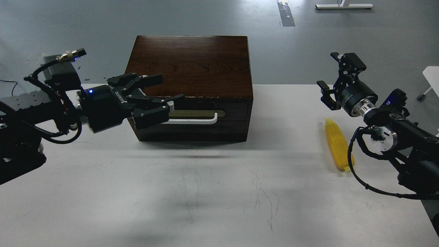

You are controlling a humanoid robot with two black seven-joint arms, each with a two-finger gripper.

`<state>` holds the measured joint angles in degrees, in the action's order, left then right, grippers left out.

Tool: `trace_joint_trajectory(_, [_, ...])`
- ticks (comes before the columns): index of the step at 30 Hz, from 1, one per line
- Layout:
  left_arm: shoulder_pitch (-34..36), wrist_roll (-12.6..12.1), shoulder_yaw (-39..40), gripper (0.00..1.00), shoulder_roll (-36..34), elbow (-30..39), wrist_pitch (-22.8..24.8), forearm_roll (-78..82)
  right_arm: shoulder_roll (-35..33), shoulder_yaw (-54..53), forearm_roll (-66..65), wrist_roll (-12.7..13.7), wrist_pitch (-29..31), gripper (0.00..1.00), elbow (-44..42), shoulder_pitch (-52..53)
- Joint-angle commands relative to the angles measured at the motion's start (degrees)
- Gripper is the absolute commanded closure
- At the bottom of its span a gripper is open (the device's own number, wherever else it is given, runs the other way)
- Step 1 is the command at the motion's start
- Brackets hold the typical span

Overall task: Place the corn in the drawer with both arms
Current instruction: 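Reach the left gripper toward the white drawer handle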

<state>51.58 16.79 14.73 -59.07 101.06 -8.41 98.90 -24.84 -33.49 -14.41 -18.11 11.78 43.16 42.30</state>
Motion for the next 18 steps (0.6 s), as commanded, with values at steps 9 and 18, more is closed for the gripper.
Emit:
trace_joint_trajectory(9, [-2.8,-10.6,-3.5,0.02,0.7,-1.1,-8.1,9.6,0.2,0.0,0.0,-0.1,0.0,0.00,0.0,-1.0])
trace_joint_trajectory(18, [-6.3,-12.6,-4.3,0.01,-1.7,0.0,-7.6,10.6,0.3,0.0,0.0,0.0,0.0,0.00,0.0,-2.0])
